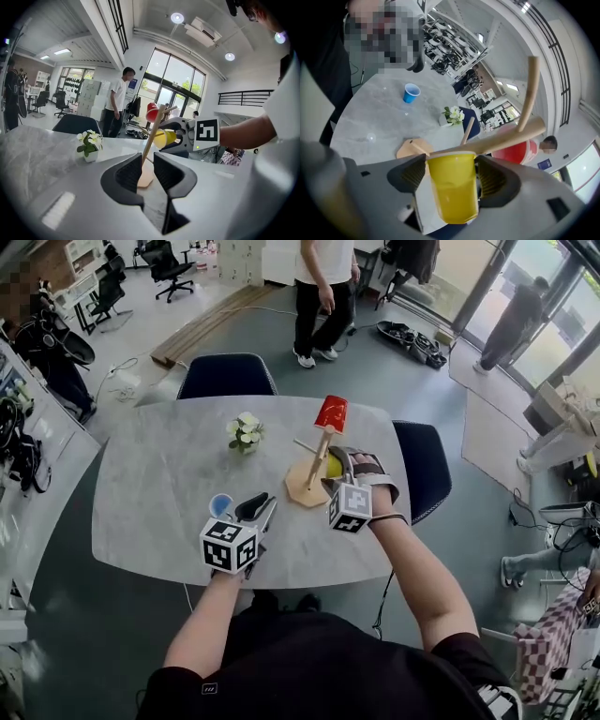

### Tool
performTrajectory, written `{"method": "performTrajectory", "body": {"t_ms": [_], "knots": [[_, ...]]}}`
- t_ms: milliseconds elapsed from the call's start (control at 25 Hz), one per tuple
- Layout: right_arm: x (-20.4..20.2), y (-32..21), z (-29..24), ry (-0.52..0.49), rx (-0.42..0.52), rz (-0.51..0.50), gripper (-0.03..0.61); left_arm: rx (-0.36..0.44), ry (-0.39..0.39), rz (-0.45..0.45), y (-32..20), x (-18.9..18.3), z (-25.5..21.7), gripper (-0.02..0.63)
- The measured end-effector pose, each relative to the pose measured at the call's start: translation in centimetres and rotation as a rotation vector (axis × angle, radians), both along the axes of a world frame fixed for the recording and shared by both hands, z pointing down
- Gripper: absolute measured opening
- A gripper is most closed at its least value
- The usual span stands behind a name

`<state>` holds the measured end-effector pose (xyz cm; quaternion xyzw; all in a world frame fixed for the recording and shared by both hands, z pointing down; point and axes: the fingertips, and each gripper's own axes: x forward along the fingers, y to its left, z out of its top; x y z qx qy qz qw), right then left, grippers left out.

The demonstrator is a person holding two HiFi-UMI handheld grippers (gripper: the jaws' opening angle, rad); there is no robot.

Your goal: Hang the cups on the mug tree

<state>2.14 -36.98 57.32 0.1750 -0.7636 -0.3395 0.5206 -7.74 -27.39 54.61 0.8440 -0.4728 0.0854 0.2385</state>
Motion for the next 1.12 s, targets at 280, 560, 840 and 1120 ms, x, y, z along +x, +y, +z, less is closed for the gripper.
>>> {"method": "performTrajectory", "body": {"t_ms": [280,560,840,1120], "knots": [[-0.3,0.5,0.2,0.0,-0.018,-0.017,0.324,0.0,0.0,-0.026,0.1,-1.0,0.1,0.086],[1.6,0.8,-3.0,-0.241,-0.1,0.103,0.324,0.035,-0.024,-0.033,-0.7,-1.5,-1.3,0.086],[6.3,0.2,-9.2,-0.659,-0.163,0.287,0.322,0.159,-0.125,-0.023,-2.1,-0.8,-6.0,0.086],[9.7,3.4,-13.8,-0.964,-0.197,0.335,0.289,0.239,-0.112,-0.04,-0.9,0.8,-10.8,0.086]]}}
